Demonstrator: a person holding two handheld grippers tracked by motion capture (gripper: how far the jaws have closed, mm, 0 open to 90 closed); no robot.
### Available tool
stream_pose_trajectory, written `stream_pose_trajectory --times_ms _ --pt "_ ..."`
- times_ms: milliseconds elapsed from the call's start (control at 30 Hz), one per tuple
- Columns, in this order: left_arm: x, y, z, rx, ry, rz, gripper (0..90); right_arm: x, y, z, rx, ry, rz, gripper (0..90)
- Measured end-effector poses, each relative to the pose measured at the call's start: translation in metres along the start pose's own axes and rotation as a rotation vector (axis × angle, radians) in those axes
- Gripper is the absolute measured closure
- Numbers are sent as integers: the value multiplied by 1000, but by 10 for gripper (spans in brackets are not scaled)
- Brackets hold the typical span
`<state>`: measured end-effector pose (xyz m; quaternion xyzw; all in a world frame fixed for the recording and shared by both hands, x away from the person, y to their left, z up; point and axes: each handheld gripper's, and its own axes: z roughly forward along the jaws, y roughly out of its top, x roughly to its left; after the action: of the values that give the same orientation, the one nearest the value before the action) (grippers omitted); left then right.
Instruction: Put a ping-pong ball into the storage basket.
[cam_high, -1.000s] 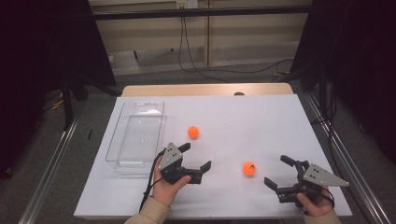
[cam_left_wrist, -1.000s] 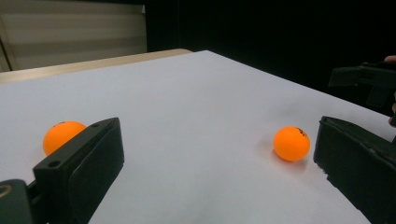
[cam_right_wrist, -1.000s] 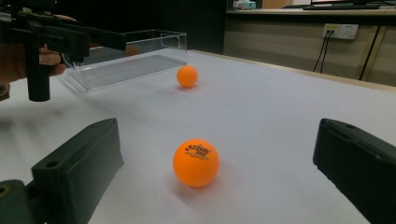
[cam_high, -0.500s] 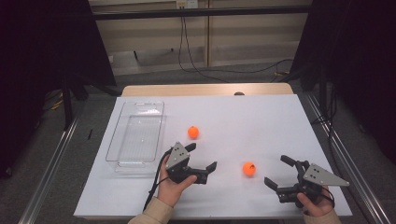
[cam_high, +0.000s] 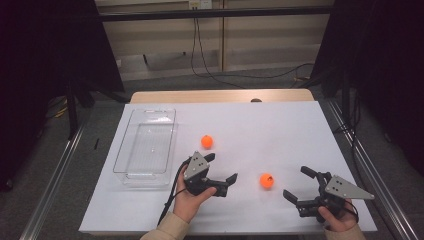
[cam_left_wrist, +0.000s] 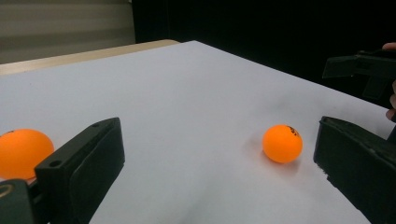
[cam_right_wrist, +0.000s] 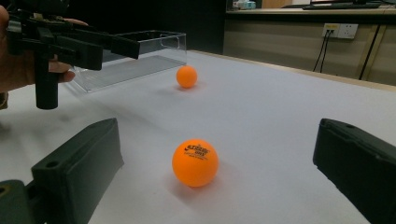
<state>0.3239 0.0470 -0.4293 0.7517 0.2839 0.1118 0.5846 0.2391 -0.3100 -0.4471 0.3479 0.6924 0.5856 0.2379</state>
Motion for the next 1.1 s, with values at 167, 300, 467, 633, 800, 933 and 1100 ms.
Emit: stream_pose_trajectory --times_ms 167,300,467,633,800,933,1100 --pt "-1 0 3 8 -2 2 19 0 0 0 0 2 1 10" --pt "-3 0 7 12 -9 -2 19 0 0 0 0 3 1 11" --pt "-5 1 9 24 -16 11 18 0 0 0 -2 3 0 11" --pt "-6 1 12 22 -16 10 19 0 0 0 -2 4 -1 11" --pt "-9 3 14 25 -23 12 19 0 0 0 -1 6 0 11" --pt "-10 3 17 32 -31 20 19 0 0 0 -1 6 1 11" --pt "-11 3 20 37 -35 20 19 0 0 0 0 6 1 11"
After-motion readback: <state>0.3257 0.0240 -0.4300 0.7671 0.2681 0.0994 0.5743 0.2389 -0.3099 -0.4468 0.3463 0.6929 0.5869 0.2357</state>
